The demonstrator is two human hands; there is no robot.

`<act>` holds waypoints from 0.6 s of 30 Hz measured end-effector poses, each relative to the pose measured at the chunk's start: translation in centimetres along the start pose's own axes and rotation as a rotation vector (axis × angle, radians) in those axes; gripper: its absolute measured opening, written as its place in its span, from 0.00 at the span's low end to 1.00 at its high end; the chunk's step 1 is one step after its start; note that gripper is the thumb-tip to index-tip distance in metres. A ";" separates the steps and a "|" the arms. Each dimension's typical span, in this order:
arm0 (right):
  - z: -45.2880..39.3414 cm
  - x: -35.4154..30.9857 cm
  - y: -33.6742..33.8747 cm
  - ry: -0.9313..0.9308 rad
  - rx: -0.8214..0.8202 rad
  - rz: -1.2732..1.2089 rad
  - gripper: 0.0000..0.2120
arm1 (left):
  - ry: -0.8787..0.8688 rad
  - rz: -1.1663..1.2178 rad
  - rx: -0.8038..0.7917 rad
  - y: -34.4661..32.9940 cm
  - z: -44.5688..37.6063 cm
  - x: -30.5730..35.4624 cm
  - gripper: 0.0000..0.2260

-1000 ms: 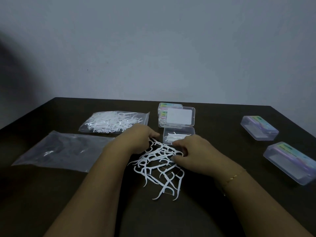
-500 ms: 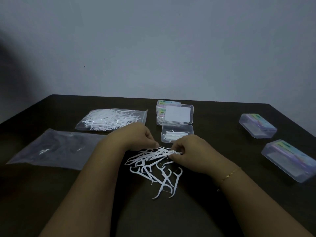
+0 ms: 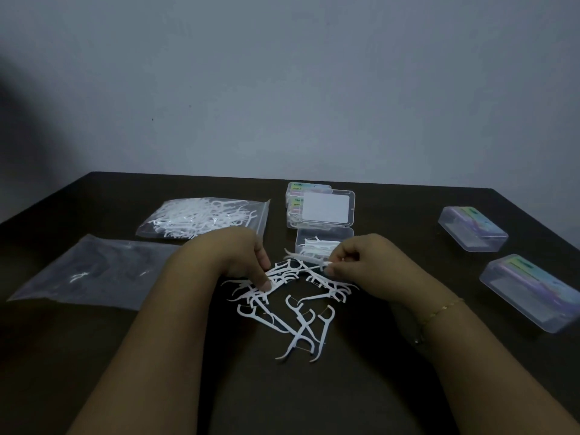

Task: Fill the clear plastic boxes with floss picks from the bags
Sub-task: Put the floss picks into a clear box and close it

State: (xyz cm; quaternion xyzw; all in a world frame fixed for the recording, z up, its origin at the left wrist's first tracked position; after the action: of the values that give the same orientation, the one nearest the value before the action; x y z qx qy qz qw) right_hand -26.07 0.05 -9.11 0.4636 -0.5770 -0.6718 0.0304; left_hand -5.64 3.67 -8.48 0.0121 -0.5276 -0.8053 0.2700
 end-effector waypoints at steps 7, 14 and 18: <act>-0.7 1.1 0.0 0.023 0.395 -0.120 0.03 | -0.009 0.030 0.003 0.0 0.1 0.0 0.11; -1.7 2.9 -0.9 -0.031 0.426 0.183 0.13 | -0.041 0.050 -0.027 -0.2 0.3 0.3 0.05; -1.7 3.0 -0.8 -0.043 0.412 0.182 0.15 | -0.055 0.035 -0.027 -0.1 0.5 0.5 0.03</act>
State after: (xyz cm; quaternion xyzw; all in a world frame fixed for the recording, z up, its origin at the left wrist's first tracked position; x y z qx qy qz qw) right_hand -26.23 -2.66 -11.37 0.3917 -0.7420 -0.5439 -0.0167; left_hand -6.24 3.95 -8.22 -0.0231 -0.5240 -0.8076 0.2696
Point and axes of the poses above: each hand's wrist, its own z-axis away from the middle knuckle, its own y-axis out of the back of the hand, x = y × z, the point moved 2 cm from there along -z, towards the middle knuckle, and after that the axes turned 12 degrees about y, right-handed, at the moved point
